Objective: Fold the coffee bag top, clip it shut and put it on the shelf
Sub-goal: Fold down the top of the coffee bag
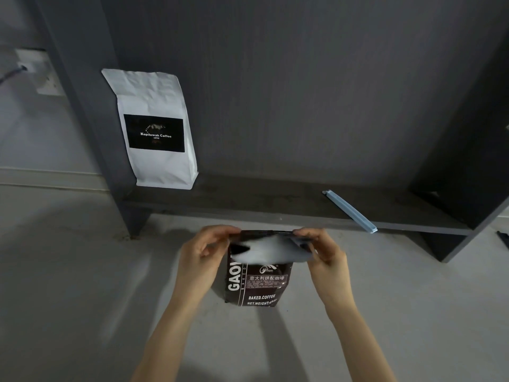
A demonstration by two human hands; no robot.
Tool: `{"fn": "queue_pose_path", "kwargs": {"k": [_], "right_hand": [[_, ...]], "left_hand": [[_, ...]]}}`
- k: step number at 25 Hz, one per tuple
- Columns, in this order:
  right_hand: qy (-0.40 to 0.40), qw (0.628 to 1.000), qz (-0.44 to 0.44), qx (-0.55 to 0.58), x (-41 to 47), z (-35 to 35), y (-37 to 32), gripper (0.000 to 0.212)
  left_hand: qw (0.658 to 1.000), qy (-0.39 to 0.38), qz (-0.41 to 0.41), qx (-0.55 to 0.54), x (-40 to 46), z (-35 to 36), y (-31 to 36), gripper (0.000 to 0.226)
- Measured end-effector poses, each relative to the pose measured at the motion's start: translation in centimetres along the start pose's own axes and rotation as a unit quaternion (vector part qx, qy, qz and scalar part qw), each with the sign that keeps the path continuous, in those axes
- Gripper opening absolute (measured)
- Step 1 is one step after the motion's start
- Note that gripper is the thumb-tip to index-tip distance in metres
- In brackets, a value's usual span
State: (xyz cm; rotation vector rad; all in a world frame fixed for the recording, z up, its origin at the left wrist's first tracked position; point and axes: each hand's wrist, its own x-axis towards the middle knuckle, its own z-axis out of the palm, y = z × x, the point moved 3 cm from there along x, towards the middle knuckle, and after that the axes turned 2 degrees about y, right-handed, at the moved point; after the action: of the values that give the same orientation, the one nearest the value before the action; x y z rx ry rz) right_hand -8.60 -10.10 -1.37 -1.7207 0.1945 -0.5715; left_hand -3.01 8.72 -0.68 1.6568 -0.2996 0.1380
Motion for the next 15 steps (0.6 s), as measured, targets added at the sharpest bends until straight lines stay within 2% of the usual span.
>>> {"fn": "queue_pose_path", "kwargs": {"k": [3, 7, 11, 15], "right_hand": [[-0.005, 1.000, 0.015, 0.009, -0.3, -0.1, -0.2, 0.040], [-0.012, 0.998, 0.051, 0.033, -0.5, -0.4, -0.5, 0.041], [-0.044, 0.997, 0.050, 0.045, -0.6, -0.2, -0.9, 0.026], [-0.057, 0.998, 0.034, 0.025, -0.6, -0.1, 0.0, 0.036]], "left_hand": [[1.000, -0.003, -0.023, 0.010, 0.0, -0.1, -0.5, 0.039], [0.999, -0.022, -0.031, 0.014, -0.1, -0.2, -0.1, 0.025], [0.998, -0.067, -0.011, 0.013, -0.3, 0.0, 0.3, 0.020], [0.990, -0.139, -0.016, -0.011, -0.5, 0.0, -0.8, 0.022]]}}
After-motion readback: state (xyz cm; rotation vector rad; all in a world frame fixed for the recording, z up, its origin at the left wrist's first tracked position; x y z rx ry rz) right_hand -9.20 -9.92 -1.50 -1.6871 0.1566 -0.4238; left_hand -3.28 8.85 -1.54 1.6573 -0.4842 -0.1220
